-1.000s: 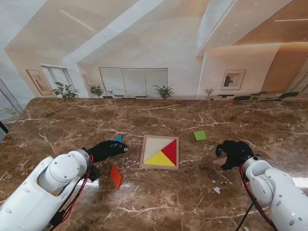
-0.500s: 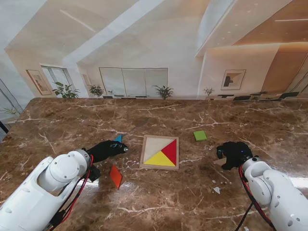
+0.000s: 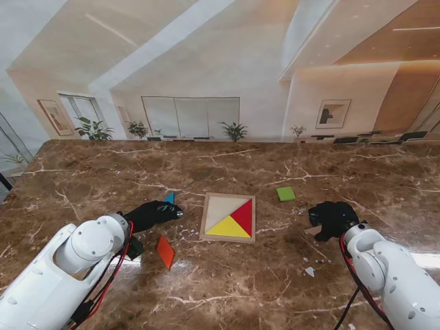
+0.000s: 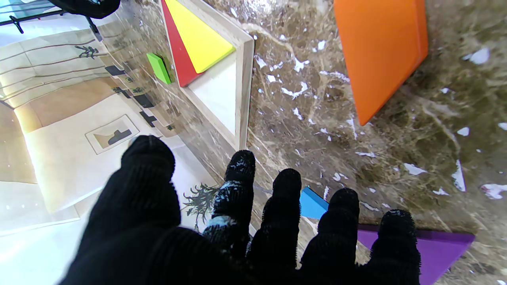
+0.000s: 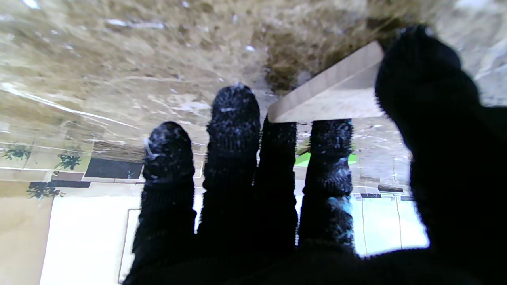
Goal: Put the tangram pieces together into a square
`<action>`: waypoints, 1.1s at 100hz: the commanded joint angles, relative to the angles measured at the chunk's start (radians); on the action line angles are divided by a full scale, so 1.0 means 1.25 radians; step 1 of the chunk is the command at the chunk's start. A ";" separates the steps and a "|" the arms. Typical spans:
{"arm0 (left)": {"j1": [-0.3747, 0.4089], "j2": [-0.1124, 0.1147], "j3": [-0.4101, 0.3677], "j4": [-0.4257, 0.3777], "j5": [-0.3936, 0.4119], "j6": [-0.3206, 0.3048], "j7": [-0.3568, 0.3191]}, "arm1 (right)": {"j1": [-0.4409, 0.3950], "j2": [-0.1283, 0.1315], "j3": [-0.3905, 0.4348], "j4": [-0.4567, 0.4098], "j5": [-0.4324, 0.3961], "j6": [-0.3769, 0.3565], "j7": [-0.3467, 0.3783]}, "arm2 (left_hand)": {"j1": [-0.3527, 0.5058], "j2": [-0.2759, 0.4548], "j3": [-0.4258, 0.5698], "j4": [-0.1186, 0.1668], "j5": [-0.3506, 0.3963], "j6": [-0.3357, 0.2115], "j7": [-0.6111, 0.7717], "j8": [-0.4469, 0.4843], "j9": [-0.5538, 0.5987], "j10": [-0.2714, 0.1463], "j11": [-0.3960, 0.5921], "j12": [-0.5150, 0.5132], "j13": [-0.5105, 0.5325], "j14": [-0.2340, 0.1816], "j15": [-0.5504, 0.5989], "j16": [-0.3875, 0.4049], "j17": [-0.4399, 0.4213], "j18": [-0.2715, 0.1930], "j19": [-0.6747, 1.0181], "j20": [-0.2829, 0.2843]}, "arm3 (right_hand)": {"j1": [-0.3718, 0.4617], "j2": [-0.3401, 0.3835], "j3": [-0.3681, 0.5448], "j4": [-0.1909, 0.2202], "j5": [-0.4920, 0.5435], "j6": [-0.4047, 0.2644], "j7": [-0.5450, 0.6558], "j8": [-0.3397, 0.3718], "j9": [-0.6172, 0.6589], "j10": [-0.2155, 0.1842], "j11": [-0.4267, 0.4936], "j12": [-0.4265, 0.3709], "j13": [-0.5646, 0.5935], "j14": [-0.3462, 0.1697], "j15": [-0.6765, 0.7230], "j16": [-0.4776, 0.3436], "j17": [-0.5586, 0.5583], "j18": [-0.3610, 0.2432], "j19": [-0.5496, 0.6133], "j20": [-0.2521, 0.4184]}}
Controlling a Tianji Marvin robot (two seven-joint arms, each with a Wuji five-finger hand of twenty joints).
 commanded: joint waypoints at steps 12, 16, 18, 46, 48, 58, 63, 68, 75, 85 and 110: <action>0.001 0.001 0.004 0.005 0.001 0.002 -0.003 | -0.015 -0.003 -0.020 0.055 -0.001 -0.004 0.016 | 0.006 0.025 -0.024 0.015 0.017 0.000 -0.010 -0.020 0.021 0.009 0.008 -0.001 0.016 0.001 -0.005 -0.001 0.001 0.002 -0.016 0.022 | 0.102 -0.033 -0.059 0.006 0.095 -0.045 0.130 0.030 0.050 -0.012 -0.069 -0.058 0.045 0.025 -0.026 -0.012 0.028 0.026 0.031 -0.010; 0.001 0.001 0.004 0.005 0.001 0.002 -0.003 | -0.012 -0.003 -0.021 0.058 0.000 -0.005 0.015 | 0.006 0.025 -0.023 0.015 0.017 -0.002 -0.010 -0.020 0.021 0.009 0.008 -0.001 0.016 0.002 -0.005 -0.001 0.001 0.003 -0.016 0.022 | 0.106 -0.034 -0.061 0.006 0.098 -0.049 0.136 0.036 0.060 -0.010 -0.086 -0.072 0.050 0.029 -0.034 -0.015 0.034 0.034 0.033 -0.009; 0.001 0.001 0.004 0.005 0.001 0.002 -0.003 | -0.011 -0.003 -0.022 0.059 0.001 -0.005 0.014 | 0.006 0.026 -0.023 0.015 0.016 -0.001 -0.010 -0.020 0.021 0.009 0.008 -0.001 0.016 0.001 -0.005 -0.001 0.001 0.003 -0.016 0.022 | 0.107 -0.034 -0.061 0.006 0.101 -0.052 0.140 0.038 0.062 -0.010 -0.090 -0.075 0.051 0.029 -0.036 -0.015 0.035 0.036 0.033 -0.009; 0.001 0.000 0.004 0.007 0.000 0.000 -0.001 | -0.002 -0.004 -0.032 0.069 0.012 -0.011 0.012 | 0.006 0.026 -0.024 0.015 0.016 -0.002 -0.010 -0.020 0.021 0.009 0.008 -0.001 0.016 0.000 -0.005 -0.001 0.002 0.002 -0.016 0.022 | 0.128 -0.043 -0.064 0.010 0.109 -0.075 0.152 0.055 0.192 0.007 -0.162 -0.126 0.129 0.036 -0.070 -0.018 0.093 0.070 0.043 -0.002; 0.001 0.000 0.003 0.007 -0.001 0.000 -0.001 | -0.003 -0.004 -0.032 0.069 0.013 -0.011 0.013 | 0.006 0.026 -0.024 0.015 0.017 -0.001 -0.010 -0.020 0.021 0.009 0.008 -0.001 0.016 0.001 -0.005 -0.001 0.001 0.002 -0.016 0.022 | 0.129 -0.043 -0.064 0.011 0.109 -0.075 0.152 0.054 0.205 0.005 -0.161 -0.127 0.137 0.035 -0.071 -0.017 0.099 0.071 0.044 -0.002; 0.002 0.000 0.002 0.006 -0.001 0.001 -0.002 | -0.006 -0.004 -0.029 0.065 0.013 -0.014 0.019 | 0.006 0.025 -0.023 0.015 0.017 -0.002 -0.010 -0.020 0.021 0.010 0.008 -0.001 0.016 0.002 -0.005 -0.001 0.001 0.002 -0.016 0.022 | 0.138 -0.051 -0.065 0.011 0.124 -0.065 0.152 0.038 0.281 0.008 -0.168 -0.124 0.189 0.033 -0.076 -0.017 0.138 0.077 0.046 -0.006; 0.003 0.001 0.002 0.006 -0.001 0.001 -0.003 | -0.008 -0.004 -0.027 0.063 0.015 -0.015 0.022 | 0.006 0.025 -0.024 0.015 0.017 -0.001 -0.010 -0.020 0.021 0.010 0.008 -0.001 0.016 0.001 -0.005 -0.001 0.000 0.002 -0.016 0.022 | 0.143 -0.054 -0.064 0.011 0.131 -0.059 0.153 0.027 0.313 0.010 -0.175 -0.115 0.213 0.033 -0.084 -0.018 0.158 0.080 0.043 -0.010; 0.002 0.001 0.002 0.006 -0.001 0.001 -0.004 | -0.009 -0.004 -0.026 0.063 0.017 -0.016 0.024 | 0.006 0.026 -0.024 0.015 0.017 -0.001 -0.010 -0.020 0.022 0.010 0.008 -0.001 0.017 0.001 -0.005 -0.001 0.001 0.002 -0.016 0.022 | 0.150 -0.056 -0.066 0.011 0.137 -0.052 0.149 0.010 0.333 0.014 -0.186 -0.106 0.232 0.033 -0.092 -0.017 0.175 0.081 0.041 -0.014; 0.002 0.000 0.002 0.007 -0.001 0.001 -0.003 | -0.008 -0.005 -0.026 0.065 0.021 -0.020 0.023 | 0.006 0.026 -0.023 0.015 0.016 0.000 -0.010 -0.021 0.021 0.009 0.007 -0.001 0.016 0.001 -0.005 -0.001 0.001 0.002 -0.016 0.022 | 0.159 -0.053 -0.067 0.014 0.145 -0.038 0.145 -0.010 0.353 0.023 -0.200 -0.094 0.250 0.032 -0.099 -0.014 0.194 0.081 0.042 -0.017; 0.001 0.001 0.003 0.007 -0.002 0.002 -0.005 | -0.008 -0.006 -0.025 0.068 0.029 -0.022 0.025 | 0.006 0.026 -0.023 0.015 0.017 0.000 -0.010 -0.021 0.021 0.010 0.008 -0.001 0.016 0.001 -0.005 -0.001 0.001 0.002 -0.016 0.022 | 0.173 -0.039 -0.067 0.022 0.154 -0.012 0.122 -0.035 0.371 0.041 -0.213 -0.080 0.250 0.031 -0.086 0.002 0.214 0.084 0.037 -0.021; 0.000 0.001 0.004 0.009 -0.003 0.001 -0.006 | 0.003 -0.008 -0.024 0.085 0.048 -0.049 0.011 | 0.006 0.026 -0.024 0.015 0.016 -0.001 -0.010 -0.020 0.021 0.010 0.007 -0.001 0.016 0.002 -0.005 -0.001 0.002 0.002 -0.016 0.022 | 0.181 -0.047 -0.063 0.025 0.226 0.040 0.076 -0.063 0.449 0.065 -0.221 -0.042 0.253 -0.002 -0.019 0.047 0.309 0.069 0.035 -0.034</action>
